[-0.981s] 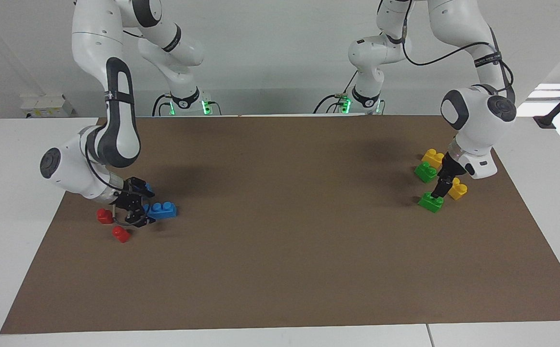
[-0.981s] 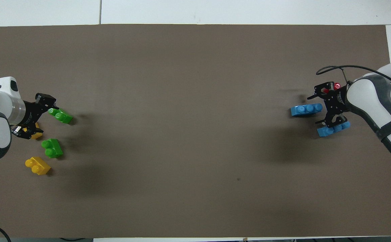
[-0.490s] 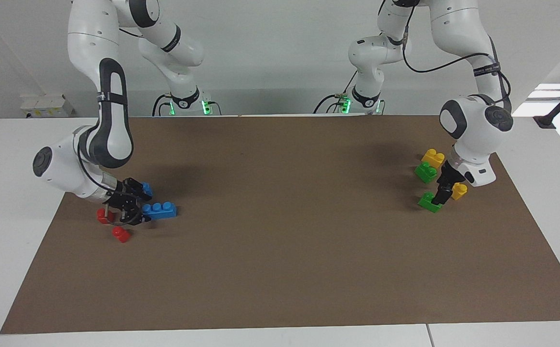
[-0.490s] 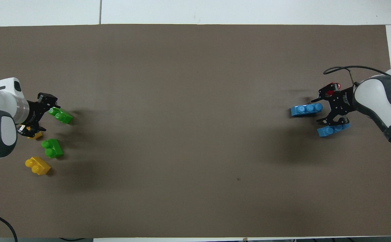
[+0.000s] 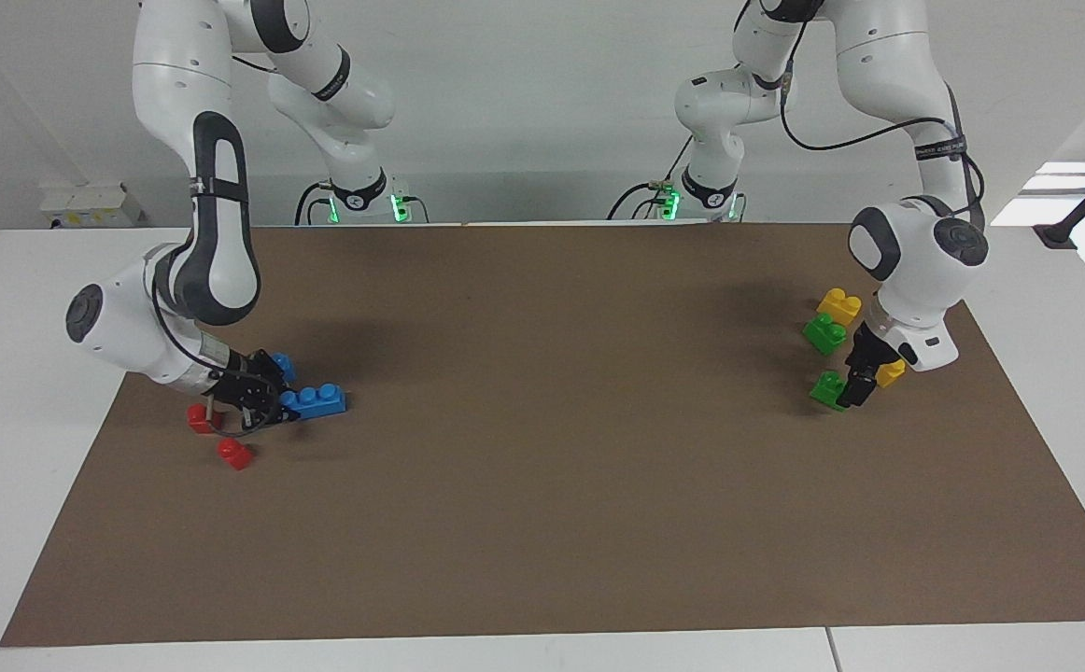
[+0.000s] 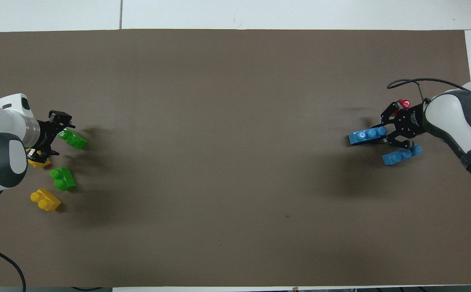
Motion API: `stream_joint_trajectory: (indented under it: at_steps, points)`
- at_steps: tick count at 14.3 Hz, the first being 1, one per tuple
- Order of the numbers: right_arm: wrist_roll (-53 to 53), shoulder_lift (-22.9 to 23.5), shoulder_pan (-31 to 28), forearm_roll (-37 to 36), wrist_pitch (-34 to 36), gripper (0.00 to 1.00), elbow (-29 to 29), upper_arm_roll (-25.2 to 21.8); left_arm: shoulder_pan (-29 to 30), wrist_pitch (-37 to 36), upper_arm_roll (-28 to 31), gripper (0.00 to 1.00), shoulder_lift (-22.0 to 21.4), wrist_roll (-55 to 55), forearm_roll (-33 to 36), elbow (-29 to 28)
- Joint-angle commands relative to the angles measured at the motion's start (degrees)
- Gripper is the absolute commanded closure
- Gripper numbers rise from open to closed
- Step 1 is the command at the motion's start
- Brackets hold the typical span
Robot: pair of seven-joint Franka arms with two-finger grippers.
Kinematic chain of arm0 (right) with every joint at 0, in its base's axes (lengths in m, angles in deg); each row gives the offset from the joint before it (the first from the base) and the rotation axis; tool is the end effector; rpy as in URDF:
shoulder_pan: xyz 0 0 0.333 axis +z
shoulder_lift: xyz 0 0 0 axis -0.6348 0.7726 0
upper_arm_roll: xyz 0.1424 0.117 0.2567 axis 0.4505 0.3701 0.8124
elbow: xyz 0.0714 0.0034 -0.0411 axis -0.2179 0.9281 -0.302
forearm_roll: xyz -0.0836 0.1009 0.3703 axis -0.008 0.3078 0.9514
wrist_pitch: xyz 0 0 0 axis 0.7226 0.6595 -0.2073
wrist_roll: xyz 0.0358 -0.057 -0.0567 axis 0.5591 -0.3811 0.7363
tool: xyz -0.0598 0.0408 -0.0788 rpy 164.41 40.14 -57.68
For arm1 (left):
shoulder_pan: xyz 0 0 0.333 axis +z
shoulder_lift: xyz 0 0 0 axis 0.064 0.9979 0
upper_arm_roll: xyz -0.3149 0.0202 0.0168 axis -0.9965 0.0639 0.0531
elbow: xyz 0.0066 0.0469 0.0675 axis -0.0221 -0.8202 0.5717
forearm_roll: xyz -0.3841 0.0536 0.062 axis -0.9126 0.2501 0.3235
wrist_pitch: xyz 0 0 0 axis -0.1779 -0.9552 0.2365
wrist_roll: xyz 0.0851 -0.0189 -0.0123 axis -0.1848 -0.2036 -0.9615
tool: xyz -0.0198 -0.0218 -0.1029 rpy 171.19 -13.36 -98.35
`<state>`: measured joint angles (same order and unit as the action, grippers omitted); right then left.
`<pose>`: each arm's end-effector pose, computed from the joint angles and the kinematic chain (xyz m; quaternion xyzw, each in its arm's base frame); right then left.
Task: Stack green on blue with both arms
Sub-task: 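Close the right gripper on the blue brick while the left gripper grasps the green brick, then carry the blue brick to the table centre while the left gripper lifts the green brick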
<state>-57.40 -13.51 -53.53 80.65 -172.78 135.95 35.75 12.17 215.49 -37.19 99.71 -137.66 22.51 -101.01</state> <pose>0.6033 -0.0840 0.2913 -0.7540 0.6257 0.1637 0.1151 0.5770 0.0635 0.3183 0.8815 0.4712 0.0253 0.0159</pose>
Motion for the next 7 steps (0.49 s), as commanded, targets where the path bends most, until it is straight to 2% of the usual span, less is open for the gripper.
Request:
stream_joint_trajectory:
  at_steps: [1,4,7]
  points:
    - [1.6,-0.6,2.6,2.1,-0.3,1.0,-2.9,0.4,0.1,1.9,-0.2,0.0,0.7,-0.6,-0.7,-0.5]
    - [-7.6,-0.4,7.1,4.8,-0.2,1.0,-8.6,0.4,0.0,1.8,-0.2,0.0,1.0,-0.9,-0.8,-0.7]
    - [-13.7,-0.5,13.6,5.4,-1.4,1.0,-11.5,0.4,0.1,2.6,-0.2,0.0,1.4,-1.6,-0.7,-0.7]
